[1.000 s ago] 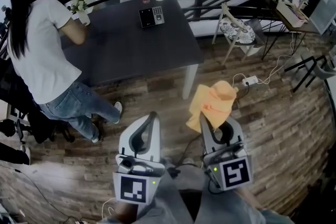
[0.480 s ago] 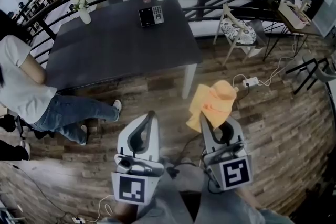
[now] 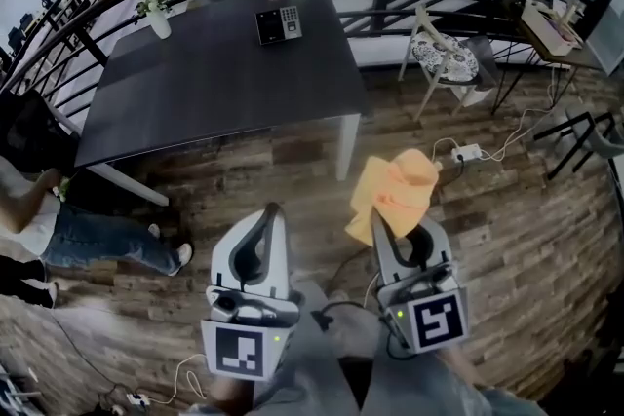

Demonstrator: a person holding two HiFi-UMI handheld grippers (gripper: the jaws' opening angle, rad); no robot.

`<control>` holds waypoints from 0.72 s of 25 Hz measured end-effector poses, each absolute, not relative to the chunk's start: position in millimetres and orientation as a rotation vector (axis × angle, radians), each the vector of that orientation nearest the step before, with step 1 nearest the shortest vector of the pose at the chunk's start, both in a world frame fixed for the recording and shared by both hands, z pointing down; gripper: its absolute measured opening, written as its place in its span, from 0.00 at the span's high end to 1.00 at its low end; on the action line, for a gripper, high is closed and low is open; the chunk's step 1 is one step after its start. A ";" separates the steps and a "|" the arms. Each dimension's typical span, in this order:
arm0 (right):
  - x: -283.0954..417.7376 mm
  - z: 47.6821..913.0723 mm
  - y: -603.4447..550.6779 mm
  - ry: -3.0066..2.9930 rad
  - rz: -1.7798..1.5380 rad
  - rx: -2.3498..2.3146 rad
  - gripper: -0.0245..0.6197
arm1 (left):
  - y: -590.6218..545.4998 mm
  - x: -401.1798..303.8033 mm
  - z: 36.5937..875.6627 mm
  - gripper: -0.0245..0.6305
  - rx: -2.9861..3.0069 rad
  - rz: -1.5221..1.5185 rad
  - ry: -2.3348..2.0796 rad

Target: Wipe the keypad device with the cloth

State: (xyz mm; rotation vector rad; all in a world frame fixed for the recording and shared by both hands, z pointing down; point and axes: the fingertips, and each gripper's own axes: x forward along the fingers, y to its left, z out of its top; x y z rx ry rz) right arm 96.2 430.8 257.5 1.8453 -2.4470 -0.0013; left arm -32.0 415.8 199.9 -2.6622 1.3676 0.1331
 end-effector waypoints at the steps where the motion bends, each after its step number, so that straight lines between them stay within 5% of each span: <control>1: 97.7 258.1 431.4 -2.450 0.001 1.844 0.85 | 416.5 -30.9 200.2 0.94 -2.660 0.129 1.371; 18: 109.8 265.7 387.1 -2.431 -0.018 1.866 0.85 | 366.2 -17.8 209.6 0.94 -2.671 0.150 1.346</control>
